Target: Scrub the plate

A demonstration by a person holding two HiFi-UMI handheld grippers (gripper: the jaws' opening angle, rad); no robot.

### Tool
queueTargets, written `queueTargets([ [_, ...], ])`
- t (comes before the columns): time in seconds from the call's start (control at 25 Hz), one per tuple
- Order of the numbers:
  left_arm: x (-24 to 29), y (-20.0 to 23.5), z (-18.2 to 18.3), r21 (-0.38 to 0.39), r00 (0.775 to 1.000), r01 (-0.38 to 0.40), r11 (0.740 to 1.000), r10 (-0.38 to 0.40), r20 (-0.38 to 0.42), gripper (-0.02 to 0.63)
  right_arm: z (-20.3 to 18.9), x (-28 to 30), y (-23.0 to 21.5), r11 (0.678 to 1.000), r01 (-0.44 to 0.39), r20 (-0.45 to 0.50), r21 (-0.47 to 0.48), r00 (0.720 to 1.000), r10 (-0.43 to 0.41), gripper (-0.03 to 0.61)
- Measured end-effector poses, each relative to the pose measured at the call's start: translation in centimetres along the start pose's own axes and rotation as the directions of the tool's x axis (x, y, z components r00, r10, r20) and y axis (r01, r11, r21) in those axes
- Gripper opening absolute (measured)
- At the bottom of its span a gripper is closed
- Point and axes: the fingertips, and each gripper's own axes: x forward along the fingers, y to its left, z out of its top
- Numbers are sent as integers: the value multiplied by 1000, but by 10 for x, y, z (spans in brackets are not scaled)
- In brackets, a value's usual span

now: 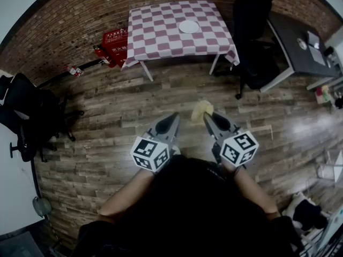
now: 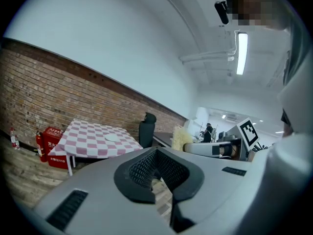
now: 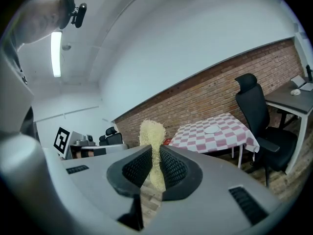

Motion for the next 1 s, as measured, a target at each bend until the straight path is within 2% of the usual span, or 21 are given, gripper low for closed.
queueTargets([
  [0.28, -6, 67, 27, -26, 1000, -10, 1000, 10, 28, 8, 16, 63, 11, 998, -8, -28, -54, 1000, 6, 46],
  [0.64, 16, 105, 26, -111, 999, -15, 994, 19, 29, 8, 19, 93, -14, 996, 1, -68, -89, 998, -7, 46],
  [0.8, 42, 110, 35, -97, 999, -41, 994, 43, 21, 8, 20, 112, -37, 998, -39, -91, -54, 995, 34, 46],
  [1.0, 90, 114, 48, -86, 998, -65, 994, 66, 14, 8, 43, 138, -65, 990, -126, -98, -70, 988, 119, 46],
])
